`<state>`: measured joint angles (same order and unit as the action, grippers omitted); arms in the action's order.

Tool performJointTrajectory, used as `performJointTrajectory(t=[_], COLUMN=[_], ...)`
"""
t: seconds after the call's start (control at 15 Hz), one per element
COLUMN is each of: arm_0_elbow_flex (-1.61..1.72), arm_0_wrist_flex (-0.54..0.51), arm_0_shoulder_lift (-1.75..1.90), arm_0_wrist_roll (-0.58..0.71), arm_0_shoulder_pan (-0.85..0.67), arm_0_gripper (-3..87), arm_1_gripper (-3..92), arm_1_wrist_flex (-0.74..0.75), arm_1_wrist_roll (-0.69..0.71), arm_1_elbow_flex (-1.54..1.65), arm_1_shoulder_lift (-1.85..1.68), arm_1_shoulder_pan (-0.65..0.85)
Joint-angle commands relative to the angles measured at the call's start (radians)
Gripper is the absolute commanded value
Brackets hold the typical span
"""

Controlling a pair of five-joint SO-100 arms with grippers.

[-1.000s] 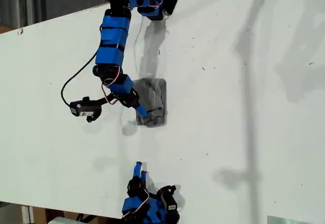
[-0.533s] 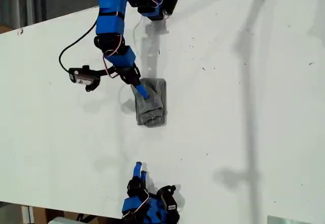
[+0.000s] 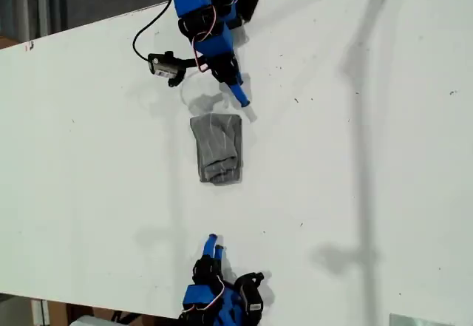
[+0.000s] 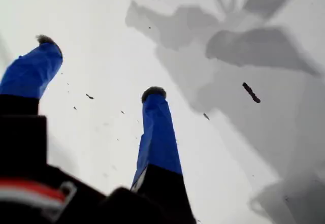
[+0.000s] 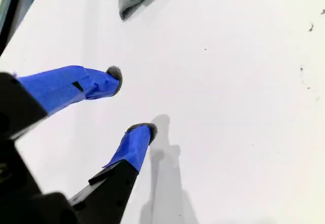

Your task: Grasp corners of a square towel and fold twice.

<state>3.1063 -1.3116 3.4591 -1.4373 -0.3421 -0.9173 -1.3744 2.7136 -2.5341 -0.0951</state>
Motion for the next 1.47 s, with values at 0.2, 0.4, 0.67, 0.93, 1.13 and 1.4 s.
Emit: performJointTrajectory(t=[0.2, 0.4, 0.67, 0.93, 1.13, 1.4], arm_0_elbow_flex=[0.012, 0.012, 0.012, 0.012, 0.012, 0.012], arm_0_wrist_flex=[0.009, 0.008, 0.006, 0.006, 0.006, 0.006], arm_0_shoulder_lift=[0.008, 0.008, 0.008, 0.008, 0.008, 0.008], arm_0_wrist_roll=[0.219, 0.403, 0.393, 0.393, 0.393, 0.393], arm_0_shoulder_pan=[0.115, 0.114, 0.112, 0.110, 0.110, 0.110], arm_0_gripper=[16.8, 16.1, 14.2, 14.1, 14.0, 14.0], arm_1_gripper=[24.6, 18.5, 17.7, 17.7, 17.7, 17.7], arm_1_wrist_flex=[-0.221, -0.520, -0.566, -0.566, -0.566, -0.566], arm_1_wrist_roll=[-0.167, -0.118, -0.124, -0.124, -0.124, -0.124], arm_1_elbow_flex=[0.058, 0.137, 0.114, 0.114, 0.114, 0.114], arm_1_shoulder_lift=[-0.198, -0.755, -0.759, -0.759, -0.759, -0.759], arm_1_shoulder_pan=[0.137, 0.117, 0.101, 0.101, 0.103, 0.101])
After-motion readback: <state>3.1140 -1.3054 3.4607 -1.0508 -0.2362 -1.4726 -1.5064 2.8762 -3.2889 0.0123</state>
